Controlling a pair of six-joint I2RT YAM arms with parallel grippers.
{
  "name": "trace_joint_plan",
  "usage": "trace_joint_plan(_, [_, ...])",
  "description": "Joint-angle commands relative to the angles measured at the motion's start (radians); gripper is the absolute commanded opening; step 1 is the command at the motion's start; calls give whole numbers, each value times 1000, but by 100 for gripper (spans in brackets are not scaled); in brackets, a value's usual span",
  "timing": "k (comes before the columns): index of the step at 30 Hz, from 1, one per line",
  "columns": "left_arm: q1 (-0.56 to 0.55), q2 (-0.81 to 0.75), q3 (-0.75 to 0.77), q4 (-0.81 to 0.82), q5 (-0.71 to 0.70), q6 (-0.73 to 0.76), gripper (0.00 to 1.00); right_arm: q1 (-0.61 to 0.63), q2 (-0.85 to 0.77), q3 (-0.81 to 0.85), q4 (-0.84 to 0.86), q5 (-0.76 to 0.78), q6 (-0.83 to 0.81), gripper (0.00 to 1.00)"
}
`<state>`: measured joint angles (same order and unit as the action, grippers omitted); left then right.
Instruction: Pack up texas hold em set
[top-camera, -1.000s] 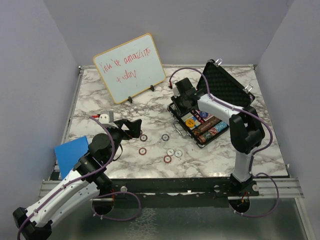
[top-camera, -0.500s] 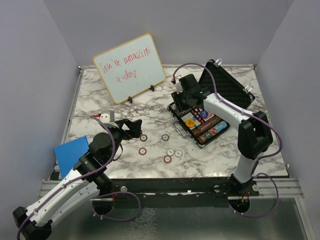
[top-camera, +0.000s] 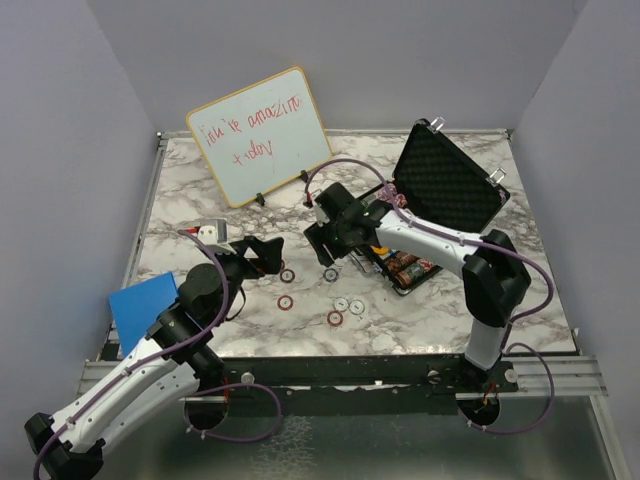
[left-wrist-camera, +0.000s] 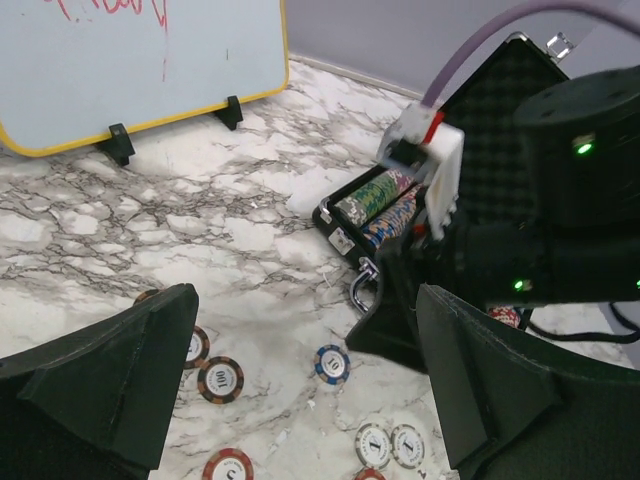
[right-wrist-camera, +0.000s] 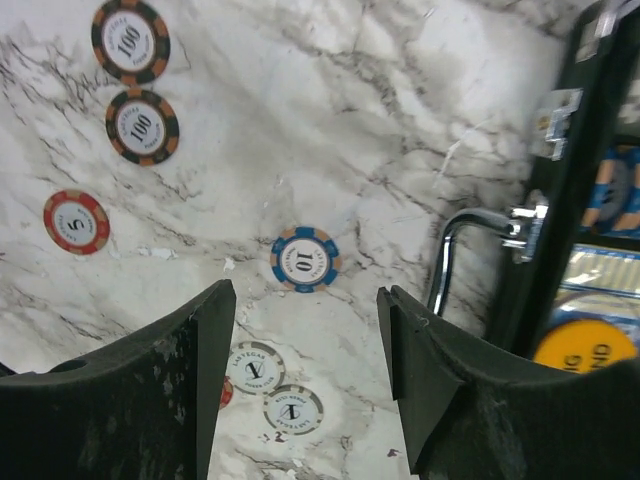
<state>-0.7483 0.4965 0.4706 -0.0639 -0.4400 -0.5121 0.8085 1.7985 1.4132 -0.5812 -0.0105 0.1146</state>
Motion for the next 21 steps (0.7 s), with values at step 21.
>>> trace_joint_plan(21, [-2, -11, -32, 0, -46, -46, 99, 66, 277, 79, -111, 51, 38, 65])
